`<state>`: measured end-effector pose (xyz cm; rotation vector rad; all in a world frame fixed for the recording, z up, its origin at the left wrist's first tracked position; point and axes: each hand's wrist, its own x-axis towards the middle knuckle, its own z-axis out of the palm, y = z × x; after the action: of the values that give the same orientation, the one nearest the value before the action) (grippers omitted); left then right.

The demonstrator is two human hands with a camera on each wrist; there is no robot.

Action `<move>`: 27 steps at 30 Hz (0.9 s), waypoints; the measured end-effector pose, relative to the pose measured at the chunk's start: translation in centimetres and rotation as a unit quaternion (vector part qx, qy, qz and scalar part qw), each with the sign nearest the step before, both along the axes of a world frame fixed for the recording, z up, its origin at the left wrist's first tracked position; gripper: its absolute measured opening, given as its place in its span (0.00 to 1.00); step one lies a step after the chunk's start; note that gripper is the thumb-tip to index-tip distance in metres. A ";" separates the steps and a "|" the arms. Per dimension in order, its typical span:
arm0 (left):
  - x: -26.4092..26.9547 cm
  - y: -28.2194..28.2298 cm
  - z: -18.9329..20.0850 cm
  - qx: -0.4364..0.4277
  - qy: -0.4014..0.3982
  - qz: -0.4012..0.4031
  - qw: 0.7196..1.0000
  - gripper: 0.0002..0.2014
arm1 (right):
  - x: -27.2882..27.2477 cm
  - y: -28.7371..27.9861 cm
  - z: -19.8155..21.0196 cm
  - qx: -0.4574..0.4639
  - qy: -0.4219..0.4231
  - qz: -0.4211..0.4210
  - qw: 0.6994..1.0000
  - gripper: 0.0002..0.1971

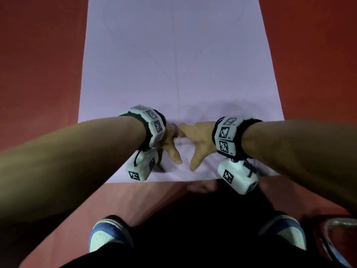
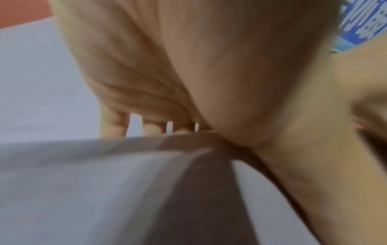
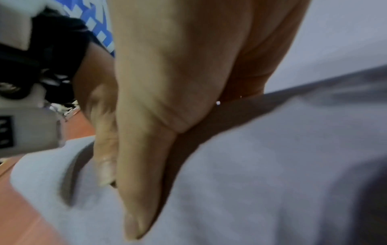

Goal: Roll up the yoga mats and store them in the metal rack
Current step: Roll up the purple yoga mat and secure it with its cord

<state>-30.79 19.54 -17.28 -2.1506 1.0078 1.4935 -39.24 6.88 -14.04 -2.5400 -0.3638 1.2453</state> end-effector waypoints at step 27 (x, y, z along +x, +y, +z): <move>2.0 -1.6 5.9 -0.093 0.005 0.224 0.970 0.26 | 4.9 -3.6 2.0 -0.005 -0.013 -0.076 0.997 0.27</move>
<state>-28.84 17.90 -11.36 -2.6401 0.7166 1.6547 -34.34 3.32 -11.99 -2.5412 -0.1660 1.1608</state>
